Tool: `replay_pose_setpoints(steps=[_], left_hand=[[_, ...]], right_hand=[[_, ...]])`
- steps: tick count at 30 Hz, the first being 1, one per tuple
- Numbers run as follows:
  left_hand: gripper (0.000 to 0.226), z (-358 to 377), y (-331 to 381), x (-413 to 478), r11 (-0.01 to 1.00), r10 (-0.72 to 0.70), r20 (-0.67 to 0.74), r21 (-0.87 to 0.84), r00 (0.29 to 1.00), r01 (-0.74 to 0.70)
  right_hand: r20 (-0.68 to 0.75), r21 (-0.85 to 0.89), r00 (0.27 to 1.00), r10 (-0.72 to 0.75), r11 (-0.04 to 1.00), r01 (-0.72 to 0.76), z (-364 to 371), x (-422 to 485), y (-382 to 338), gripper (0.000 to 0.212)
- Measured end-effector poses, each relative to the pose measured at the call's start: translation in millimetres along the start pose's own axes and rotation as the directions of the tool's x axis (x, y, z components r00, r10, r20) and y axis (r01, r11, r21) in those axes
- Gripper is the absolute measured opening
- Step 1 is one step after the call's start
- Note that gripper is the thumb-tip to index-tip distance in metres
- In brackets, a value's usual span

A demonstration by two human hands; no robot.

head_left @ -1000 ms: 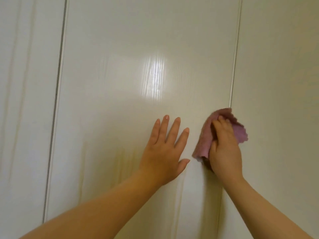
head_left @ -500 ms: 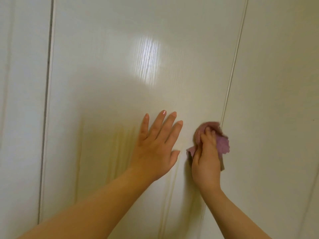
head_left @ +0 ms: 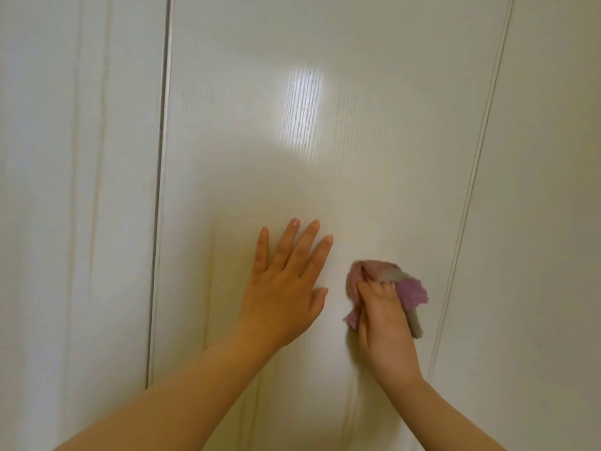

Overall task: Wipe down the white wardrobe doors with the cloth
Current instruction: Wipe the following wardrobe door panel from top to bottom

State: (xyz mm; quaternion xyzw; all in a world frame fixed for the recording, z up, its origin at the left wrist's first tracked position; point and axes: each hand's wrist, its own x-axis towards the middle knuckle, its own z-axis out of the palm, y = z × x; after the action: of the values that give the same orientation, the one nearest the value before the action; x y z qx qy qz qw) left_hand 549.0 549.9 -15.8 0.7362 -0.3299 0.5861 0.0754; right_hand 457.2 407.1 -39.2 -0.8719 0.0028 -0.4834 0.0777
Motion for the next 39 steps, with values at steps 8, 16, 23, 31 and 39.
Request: replay_pose_setpoints(steps=[8,16,23,31,39], left_hand=[[0.066,1.7,-6.7,-3.7,1.000,-0.014,0.018,0.010,1.000,0.013],[0.067,-2.2,2.7,-1.6,0.998,-0.051,0.023,0.041,0.998,0.050],[0.061,-7.6,4.4,1.9,0.999,0.009,-0.030,0.041,0.999,-0.008],[0.054,-18.7,-45.6,-19.5,0.998,-0.065,-0.145,-0.004,0.987,0.065],[0.068,-30.9,-103.0,-32.6,0.943,-0.325,-0.035,0.059,0.945,0.326]], right_hand=[[-0.201,0.132,0.973,0.112,0.987,-0.087,-15.8,52.6,-17.7,0.047],[-0.138,0.060,0.984,0.115,0.992,-0.108,-32.4,32.0,22.6,0.040],[0.011,-0.066,1.000,0.009,0.998,-0.008,-4.8,1.5,-2.8,0.047],[-0.180,-0.026,0.983,0.046,0.998,-0.051,-13.3,87.3,-44.0,0.051],[-0.100,-0.053,0.938,-0.331,0.943,0.327,8.6,79.3,-61.1,0.049]])
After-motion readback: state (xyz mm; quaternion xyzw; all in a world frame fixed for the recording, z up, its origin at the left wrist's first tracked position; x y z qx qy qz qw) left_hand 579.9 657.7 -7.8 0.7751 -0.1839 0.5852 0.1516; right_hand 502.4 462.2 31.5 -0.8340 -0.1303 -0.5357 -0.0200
